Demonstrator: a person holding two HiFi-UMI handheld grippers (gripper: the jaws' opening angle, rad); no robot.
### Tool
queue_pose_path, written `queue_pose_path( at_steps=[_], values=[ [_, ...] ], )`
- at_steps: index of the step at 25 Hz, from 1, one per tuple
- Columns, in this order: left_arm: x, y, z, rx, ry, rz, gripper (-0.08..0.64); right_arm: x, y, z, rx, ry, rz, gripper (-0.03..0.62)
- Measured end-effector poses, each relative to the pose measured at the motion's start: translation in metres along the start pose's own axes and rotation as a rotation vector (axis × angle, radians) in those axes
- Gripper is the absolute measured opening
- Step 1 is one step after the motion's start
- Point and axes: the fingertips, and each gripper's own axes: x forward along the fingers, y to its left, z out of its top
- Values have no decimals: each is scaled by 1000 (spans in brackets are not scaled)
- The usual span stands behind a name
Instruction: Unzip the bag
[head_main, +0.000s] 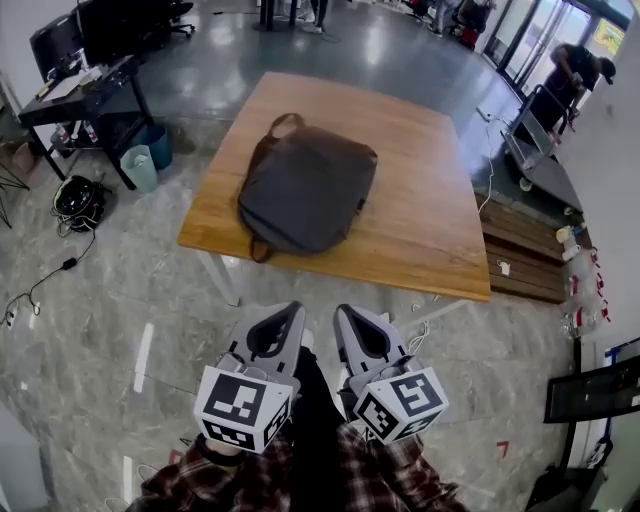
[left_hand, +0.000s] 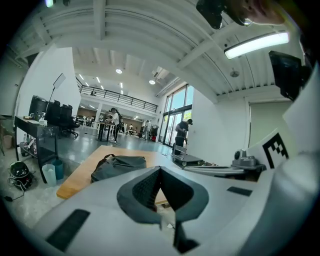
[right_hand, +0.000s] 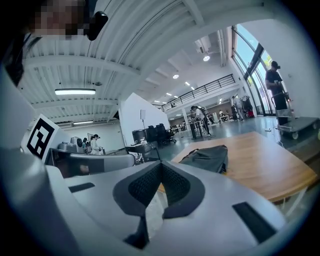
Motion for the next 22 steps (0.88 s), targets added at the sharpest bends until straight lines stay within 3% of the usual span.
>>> queue_pose_path(
  at_steps=[8,14,22],
  values=[
    [113,71,50,26,-27,19,6,108,-85,57,-24,-43,7,9],
    [206,97,97,46,-51,11,6,173,-147,107,-61,-51,28,9],
    [272,126,112,46,-31,-16,6,222,-197,128,-57,-48,-11,9]
  ],
)
